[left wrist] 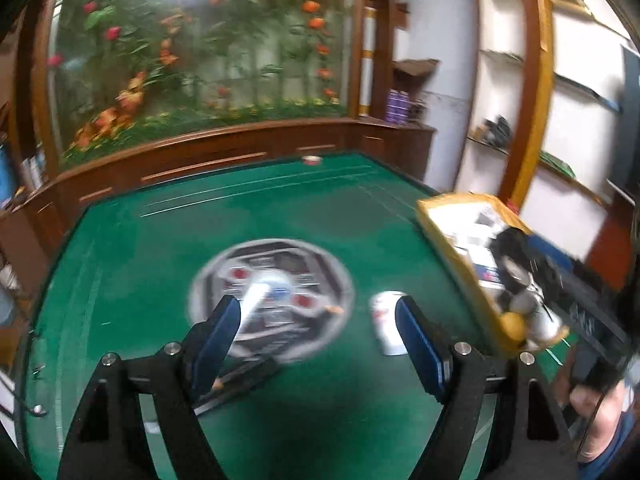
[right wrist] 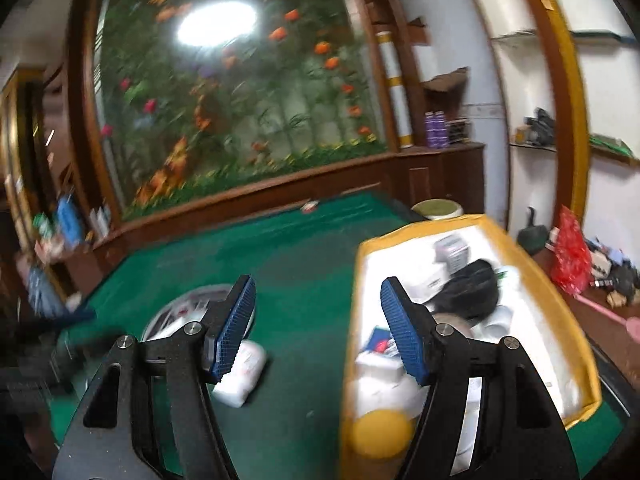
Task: Organize rigid objects
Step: 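Grasp the black marker with the left gripper while the right gripper grasps the white pill bottle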
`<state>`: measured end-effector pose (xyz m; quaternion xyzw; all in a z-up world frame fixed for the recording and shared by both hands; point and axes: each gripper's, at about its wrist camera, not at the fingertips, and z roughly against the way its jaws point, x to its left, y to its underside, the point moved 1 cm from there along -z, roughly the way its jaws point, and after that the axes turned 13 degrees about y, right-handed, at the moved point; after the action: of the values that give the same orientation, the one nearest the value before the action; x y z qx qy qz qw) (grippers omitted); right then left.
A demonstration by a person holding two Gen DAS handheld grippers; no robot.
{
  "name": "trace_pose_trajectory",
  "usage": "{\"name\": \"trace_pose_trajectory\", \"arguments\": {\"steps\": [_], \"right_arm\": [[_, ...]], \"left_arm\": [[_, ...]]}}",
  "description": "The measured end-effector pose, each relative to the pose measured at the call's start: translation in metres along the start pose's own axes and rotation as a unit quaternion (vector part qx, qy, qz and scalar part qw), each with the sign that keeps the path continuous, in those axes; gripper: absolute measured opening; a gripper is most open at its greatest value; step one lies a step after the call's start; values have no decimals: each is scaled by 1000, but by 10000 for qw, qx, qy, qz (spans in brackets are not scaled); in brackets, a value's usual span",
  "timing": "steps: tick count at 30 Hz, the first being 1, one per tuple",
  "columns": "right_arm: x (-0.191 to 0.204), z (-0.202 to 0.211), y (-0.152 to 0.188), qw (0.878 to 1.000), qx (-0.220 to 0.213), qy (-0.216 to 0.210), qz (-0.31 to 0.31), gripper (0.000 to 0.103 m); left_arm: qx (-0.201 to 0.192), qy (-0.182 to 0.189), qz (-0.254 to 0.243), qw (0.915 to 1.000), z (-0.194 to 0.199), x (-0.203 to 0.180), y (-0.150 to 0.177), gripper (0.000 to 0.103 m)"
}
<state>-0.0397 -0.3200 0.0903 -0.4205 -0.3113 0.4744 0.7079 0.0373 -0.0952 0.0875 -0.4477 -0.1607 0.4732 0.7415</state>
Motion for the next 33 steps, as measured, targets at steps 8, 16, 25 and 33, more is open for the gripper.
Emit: {"name": "trace_pose_trajectory", "arguments": {"steps": [8, 16, 25, 33], "right_arm": [[40, -28, 28, 9908, 888, -886, 514, 66], [46, -38, 36, 9875, 1102, -1011, 504, 66], [50, -35, 37, 9871, 1185, -924, 548, 66], [41, -45, 35, 9858, 1425, -817, 342, 66]], "left_arm": [[320, 7, -40, 9995, 30, 68, 23, 80], [1328, 120, -186, 9909, 0, 79, 55, 79], [2013, -1, -460, 9784, -23, 63, 81, 63], [2060, 570, -496, 9756, -21, 33, 85, 39]]}}
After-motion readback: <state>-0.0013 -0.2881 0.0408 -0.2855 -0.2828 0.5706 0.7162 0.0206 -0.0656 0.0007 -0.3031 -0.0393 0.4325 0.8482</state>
